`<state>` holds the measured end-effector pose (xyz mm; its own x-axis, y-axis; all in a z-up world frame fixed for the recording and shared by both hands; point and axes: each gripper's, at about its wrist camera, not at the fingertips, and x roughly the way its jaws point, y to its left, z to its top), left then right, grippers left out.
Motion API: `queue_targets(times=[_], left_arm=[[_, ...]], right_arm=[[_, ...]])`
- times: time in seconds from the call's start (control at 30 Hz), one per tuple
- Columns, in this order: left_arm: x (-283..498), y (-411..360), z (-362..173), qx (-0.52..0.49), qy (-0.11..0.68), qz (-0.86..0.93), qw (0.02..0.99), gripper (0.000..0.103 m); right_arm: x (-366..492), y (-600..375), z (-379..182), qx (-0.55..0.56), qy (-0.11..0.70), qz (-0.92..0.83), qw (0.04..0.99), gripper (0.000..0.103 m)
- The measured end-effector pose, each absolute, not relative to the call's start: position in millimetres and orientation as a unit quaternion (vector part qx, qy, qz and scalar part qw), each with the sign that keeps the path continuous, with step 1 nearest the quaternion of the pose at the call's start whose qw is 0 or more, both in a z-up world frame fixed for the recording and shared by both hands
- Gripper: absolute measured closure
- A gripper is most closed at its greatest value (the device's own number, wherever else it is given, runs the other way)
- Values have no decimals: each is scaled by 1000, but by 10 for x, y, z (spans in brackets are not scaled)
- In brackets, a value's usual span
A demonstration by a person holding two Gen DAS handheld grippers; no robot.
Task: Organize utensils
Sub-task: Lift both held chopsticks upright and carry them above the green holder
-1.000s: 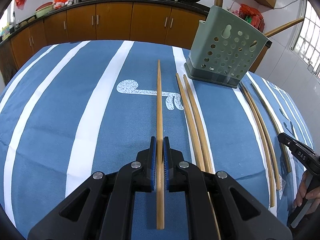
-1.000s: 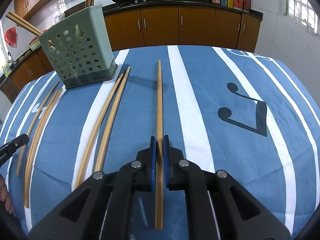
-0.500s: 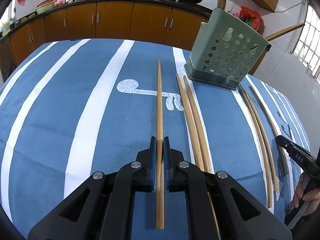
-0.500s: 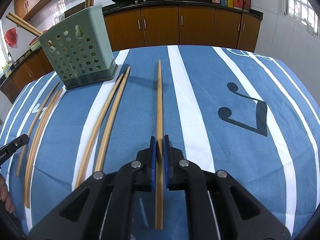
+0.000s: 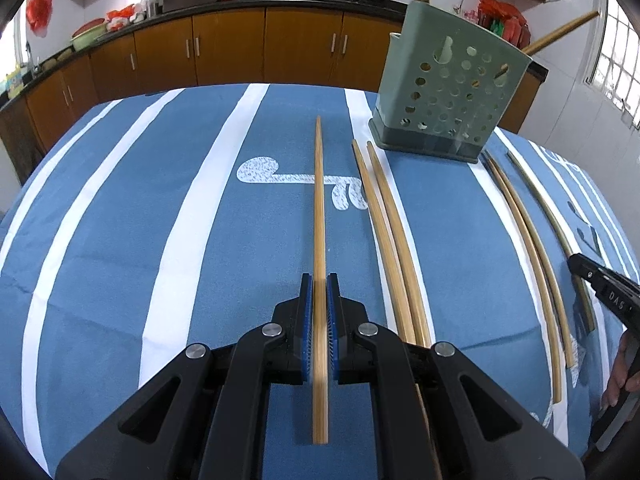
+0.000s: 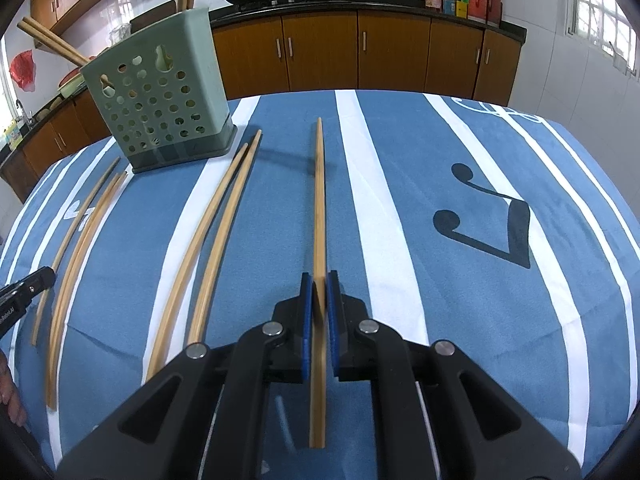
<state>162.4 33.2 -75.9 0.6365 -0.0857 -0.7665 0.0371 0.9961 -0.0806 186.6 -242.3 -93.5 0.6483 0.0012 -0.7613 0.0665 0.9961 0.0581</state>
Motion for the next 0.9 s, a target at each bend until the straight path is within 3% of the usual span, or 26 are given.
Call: queue_targets(times=[0.37,0.9], left_arm=[[1570,294,-716,-4,432,-30,901,96],[1363,477,143,-33,324,-42,945,96]], right_arm=[[1812,-2477,-839,50,410,-16,911,95],[1494,-2701,31,79,288,-19,954,95]])
